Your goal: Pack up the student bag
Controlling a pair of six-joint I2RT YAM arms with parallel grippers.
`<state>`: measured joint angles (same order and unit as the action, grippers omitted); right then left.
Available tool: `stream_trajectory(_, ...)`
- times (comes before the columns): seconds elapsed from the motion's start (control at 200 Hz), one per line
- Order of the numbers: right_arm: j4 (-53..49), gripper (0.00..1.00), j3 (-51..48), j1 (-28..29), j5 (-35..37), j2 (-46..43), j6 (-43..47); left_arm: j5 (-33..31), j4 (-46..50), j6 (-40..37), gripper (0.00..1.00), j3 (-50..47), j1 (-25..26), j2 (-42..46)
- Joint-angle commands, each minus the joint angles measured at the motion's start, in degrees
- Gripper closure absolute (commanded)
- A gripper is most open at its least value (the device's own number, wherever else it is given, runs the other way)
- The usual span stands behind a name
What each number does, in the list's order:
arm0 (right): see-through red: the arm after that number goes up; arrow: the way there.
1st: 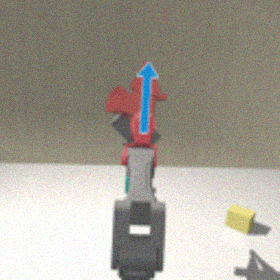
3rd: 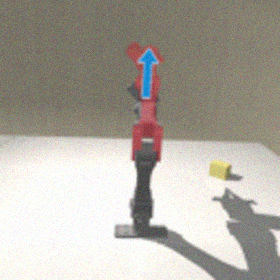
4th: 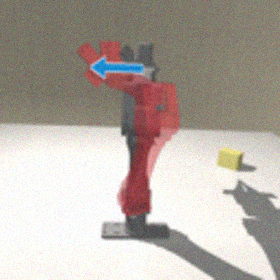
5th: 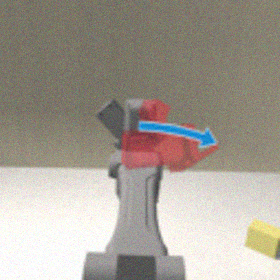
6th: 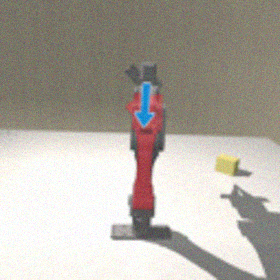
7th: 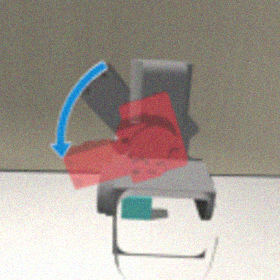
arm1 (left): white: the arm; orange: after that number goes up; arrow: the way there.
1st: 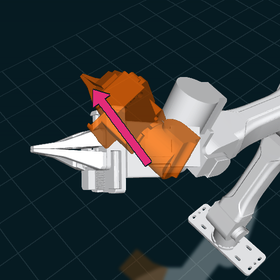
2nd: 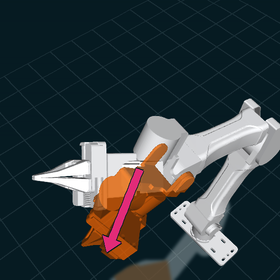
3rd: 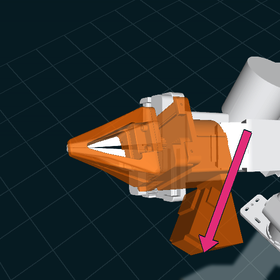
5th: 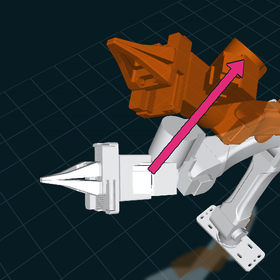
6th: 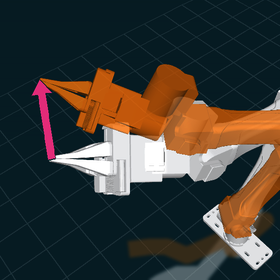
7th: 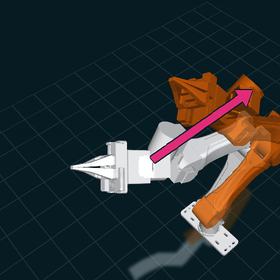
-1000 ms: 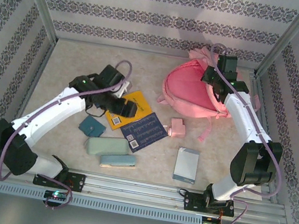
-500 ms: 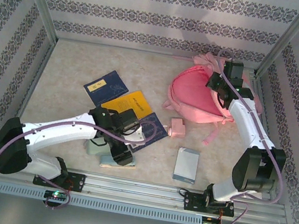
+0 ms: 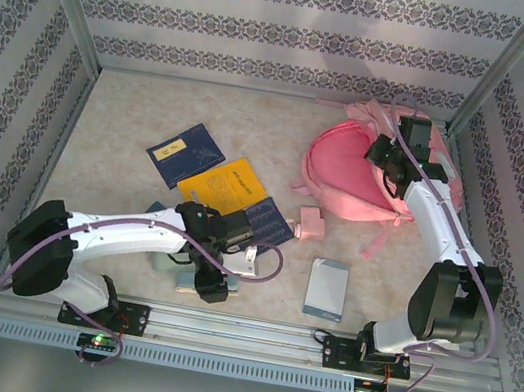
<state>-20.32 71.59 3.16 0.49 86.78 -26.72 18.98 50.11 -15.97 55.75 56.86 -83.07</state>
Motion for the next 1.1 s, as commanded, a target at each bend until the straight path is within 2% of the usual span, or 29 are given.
stream_trajectory(0.0, 0.24, 1.0, -1.62, -1.44, 0.05, -1.98, -3.95, -5.0, -3.89, -1.51, 0.44, -0.82, 1.36, -3.13)
stream_trajectory(0.295, 1.07, 1.0, -2.83, -1.49, -1.83, -2.0, -5.45, -10.83, -9.14, -0.83, 0.52, -2.13, 1.85, -4.05)
stream_trajectory(0.495, 1.28, 1.0, -3.04, -1.5, -1.9, -2.28, -5.57, -14.18, -8.1, -0.47, 0.53, -1.17, 1.85, -0.68)
stream_trajectory(0.595, 1.26, 1.0, -3.17, -1.51, -2.07, -2.33, -5.67, -15.67, -7.78, 0.23, 0.52, -1.17, 1.85, 1.42)
stream_trajectory(0.784, 1.34, 1.0, -3.39, -1.53, -2.41, -2.63, -6.08, -18.83, -8.32, 3.6, 0.44, -1.76, 1.85, 1.96)
stream_trajectory(0.914, 1.43, 1.0, -3.81, -1.53, -2.52, -2.67, -6.44, -17.64, -8.96, 6.12, 0.39, -1.86, 1.83, 0.37)
stream_trajectory(1.094, 1.16, 1.0, -4.43, -1.75, -3.28, -2.5, -7.21, -14.42, -10.71, 8.08, 0.41, -2.34, 1.8, -2.64)
